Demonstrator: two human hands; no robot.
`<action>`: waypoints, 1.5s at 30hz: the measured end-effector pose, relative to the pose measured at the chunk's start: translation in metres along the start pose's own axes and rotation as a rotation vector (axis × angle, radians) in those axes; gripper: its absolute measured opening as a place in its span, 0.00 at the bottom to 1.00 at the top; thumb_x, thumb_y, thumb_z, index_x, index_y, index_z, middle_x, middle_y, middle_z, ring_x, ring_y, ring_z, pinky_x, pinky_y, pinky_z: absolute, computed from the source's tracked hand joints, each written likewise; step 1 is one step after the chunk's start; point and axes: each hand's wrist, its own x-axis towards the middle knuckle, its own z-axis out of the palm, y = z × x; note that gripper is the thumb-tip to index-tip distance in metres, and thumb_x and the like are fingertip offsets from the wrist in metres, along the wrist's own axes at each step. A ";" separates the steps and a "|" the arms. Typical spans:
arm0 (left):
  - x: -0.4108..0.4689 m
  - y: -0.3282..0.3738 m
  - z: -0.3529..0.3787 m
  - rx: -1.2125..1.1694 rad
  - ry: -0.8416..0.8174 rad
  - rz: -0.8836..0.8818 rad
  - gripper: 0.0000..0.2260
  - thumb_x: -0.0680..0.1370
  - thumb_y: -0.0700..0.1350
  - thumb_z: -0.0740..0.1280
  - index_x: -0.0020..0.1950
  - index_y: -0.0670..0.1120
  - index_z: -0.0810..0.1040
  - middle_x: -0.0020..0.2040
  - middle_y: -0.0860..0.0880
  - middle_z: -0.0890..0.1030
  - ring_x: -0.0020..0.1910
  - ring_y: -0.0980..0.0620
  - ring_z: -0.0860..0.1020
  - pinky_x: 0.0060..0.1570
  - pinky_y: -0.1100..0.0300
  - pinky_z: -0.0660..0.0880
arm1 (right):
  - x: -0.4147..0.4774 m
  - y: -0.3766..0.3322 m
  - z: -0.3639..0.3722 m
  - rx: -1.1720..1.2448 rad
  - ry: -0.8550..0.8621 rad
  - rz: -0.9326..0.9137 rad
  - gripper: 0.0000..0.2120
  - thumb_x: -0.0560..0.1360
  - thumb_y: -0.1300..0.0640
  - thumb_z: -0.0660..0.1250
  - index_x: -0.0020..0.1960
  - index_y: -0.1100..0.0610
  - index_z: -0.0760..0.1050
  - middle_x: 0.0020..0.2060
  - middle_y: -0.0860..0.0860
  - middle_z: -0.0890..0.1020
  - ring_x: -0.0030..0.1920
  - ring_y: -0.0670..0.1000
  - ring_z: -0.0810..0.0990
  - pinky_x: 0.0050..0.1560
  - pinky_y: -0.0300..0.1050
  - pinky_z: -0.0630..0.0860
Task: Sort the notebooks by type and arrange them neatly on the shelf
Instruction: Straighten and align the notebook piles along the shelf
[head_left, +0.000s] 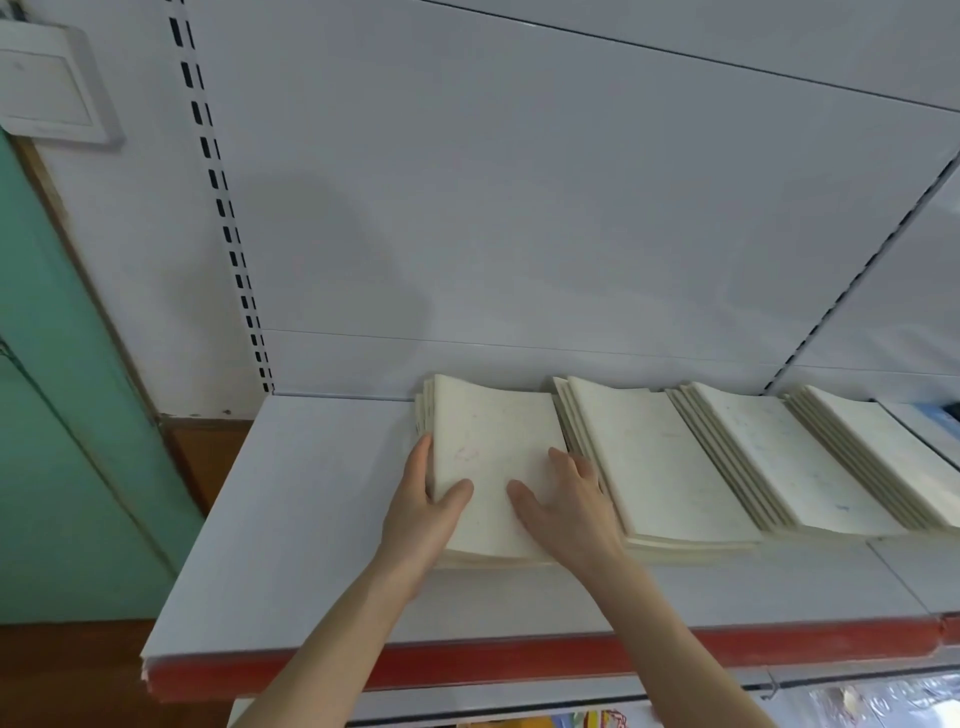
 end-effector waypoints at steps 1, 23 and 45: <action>0.001 0.000 0.000 -0.011 0.001 -0.005 0.30 0.76 0.43 0.65 0.74 0.59 0.57 0.66 0.54 0.72 0.60 0.52 0.75 0.61 0.47 0.72 | 0.000 0.000 0.000 0.009 -0.002 -0.004 0.33 0.76 0.42 0.59 0.74 0.55 0.53 0.73 0.52 0.56 0.69 0.55 0.65 0.64 0.45 0.64; -0.005 0.003 -0.040 -0.066 0.052 -0.050 0.27 0.78 0.41 0.63 0.72 0.58 0.58 0.59 0.55 0.74 0.52 0.57 0.75 0.39 0.59 0.72 | 0.017 0.005 0.017 0.245 -0.137 -0.047 0.34 0.76 0.40 0.59 0.73 0.59 0.56 0.69 0.53 0.65 0.67 0.53 0.67 0.63 0.43 0.66; -0.004 0.006 -0.020 0.045 0.011 0.034 0.28 0.77 0.41 0.63 0.73 0.57 0.57 0.61 0.56 0.73 0.56 0.58 0.74 0.56 0.56 0.73 | 0.033 0.010 0.009 0.362 -0.085 -0.004 0.24 0.73 0.39 0.64 0.61 0.55 0.70 0.51 0.47 0.79 0.50 0.49 0.78 0.49 0.45 0.76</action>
